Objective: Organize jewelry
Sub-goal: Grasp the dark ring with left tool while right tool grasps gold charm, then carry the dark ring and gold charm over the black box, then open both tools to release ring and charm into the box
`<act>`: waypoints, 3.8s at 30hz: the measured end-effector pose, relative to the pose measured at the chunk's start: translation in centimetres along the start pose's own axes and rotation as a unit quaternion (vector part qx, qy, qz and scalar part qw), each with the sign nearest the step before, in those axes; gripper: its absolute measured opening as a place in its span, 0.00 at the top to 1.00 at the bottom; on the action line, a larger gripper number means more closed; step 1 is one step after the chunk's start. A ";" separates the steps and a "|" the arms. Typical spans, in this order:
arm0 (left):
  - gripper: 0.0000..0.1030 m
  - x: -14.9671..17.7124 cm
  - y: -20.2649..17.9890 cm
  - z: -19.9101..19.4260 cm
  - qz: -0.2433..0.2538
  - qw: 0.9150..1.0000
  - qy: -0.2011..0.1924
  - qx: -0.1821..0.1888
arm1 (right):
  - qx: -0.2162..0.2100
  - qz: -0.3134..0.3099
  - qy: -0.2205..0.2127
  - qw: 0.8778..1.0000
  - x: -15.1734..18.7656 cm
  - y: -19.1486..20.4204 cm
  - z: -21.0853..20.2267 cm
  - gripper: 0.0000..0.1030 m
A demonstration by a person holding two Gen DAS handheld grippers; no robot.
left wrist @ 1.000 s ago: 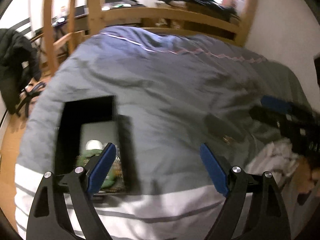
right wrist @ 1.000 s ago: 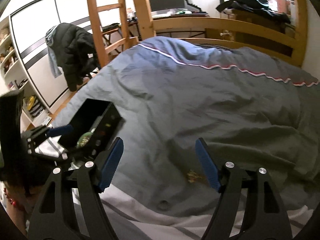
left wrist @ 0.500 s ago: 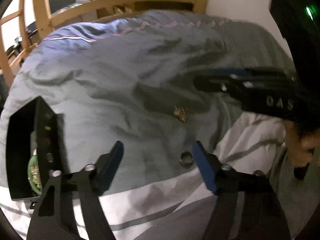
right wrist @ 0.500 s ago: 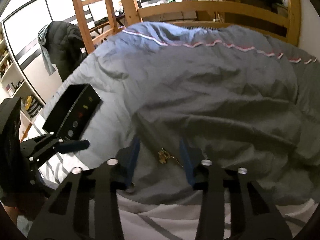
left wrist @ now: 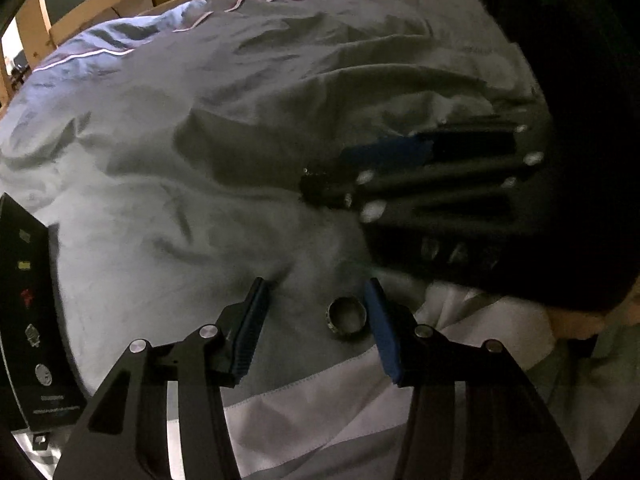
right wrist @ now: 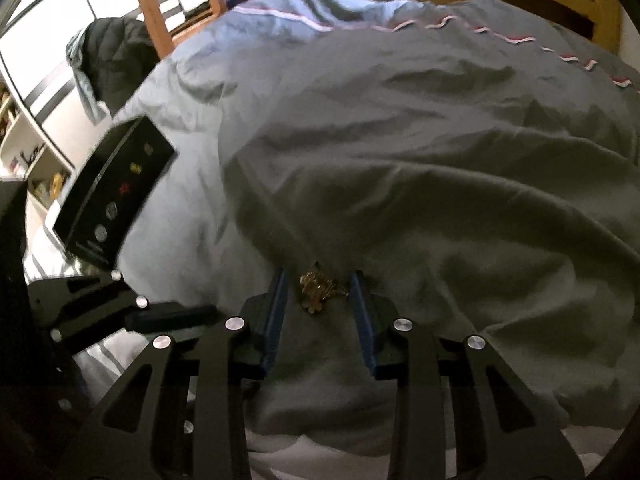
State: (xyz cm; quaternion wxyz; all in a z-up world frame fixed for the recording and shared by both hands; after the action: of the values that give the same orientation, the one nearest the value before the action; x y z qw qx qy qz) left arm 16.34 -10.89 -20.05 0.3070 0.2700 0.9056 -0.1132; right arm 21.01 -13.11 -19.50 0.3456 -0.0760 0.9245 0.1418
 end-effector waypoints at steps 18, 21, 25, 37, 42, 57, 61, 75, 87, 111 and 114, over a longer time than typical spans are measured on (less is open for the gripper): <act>0.82 -0.6 0.4 -1.0 -0.019 1.000 -0.001 0.018 | -0.043 0.067 -0.061 0.995 -1.8 -1.0 -2.0 0.87; 0.82 -1.1 0.9 -1.7 -0.032 0.999 -0.015 0.022 | -0.057 0.080 -0.078 0.992 -2.6 -0.9 -2.6 0.87; 0.82 -1.5 2.2 -1.9 -0.056 0.998 -0.022 0.030 | -0.070 0.098 -0.086 0.989 -3.2 -1.0 -2.9 0.87; 0.82 -2.2 3.6 -2.8 -0.057 0.998 -0.033 -0.013 | -0.007 0.061 -0.056 0.997 -2.9 -0.5 -2.9 0.87; 0.82 -2.5 5.1 -5.1 -0.079 0.995 -0.045 -0.043 | -0.001 0.041 -0.067 0.997 -3.6 1.1 -5.1 0.87; 0.81 -2.9 11.4 -13.6 -0.138 0.979 -0.101 -0.114 | -0.018 0.006 -0.071 0.997 -4.9 8.3 -8.0 0.87; 0.81 -2.8 13.2 -15.0 -0.148 0.974 -0.112 -0.128 | -0.024 -0.009 -0.070 0.997 -5.5 10.4 -7.7 0.87; 0.81 -0.1 21.9 -18.5 -0.217 0.953 -0.128 -0.166 | -0.072 -0.041 -0.070 0.994 -8.7 18.6 -4.9 0.87; 0.81 1.1 24.7 -16.7 -0.244 0.951 -0.118 -0.148 | -0.111 -0.060 -0.065 0.990 -9.2 24.1 -1.7 0.87; 0.35 2.0 27.2 -17.7 -0.286 0.932 -0.139 -0.174 | -0.133 -0.106 -0.067 0.983 -6.7 25.9 0.2 0.23; 0.29 2.0 26.9 -18.7 -0.287 0.927 -0.143 -0.195 | -0.121 -0.098 -0.084 0.984 -7.5 25.0 -1.4 0.11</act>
State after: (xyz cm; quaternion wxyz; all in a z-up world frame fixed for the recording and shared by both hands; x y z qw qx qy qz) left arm 20.78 19.16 -7.58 0.4340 -0.0851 0.8952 -0.0553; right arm 19.81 10.52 -8.26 0.4223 -0.1949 0.8566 0.2236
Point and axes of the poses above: each gripper's, at about its wrist camera, not at the fingertips, and z roughly the way its jaws point, y to its left, x to its underside, the point moved 9 cm from there along z, roughly the way its jaws point, and after that the axes turned 11 degrees about -y, right-handed, at the moved point
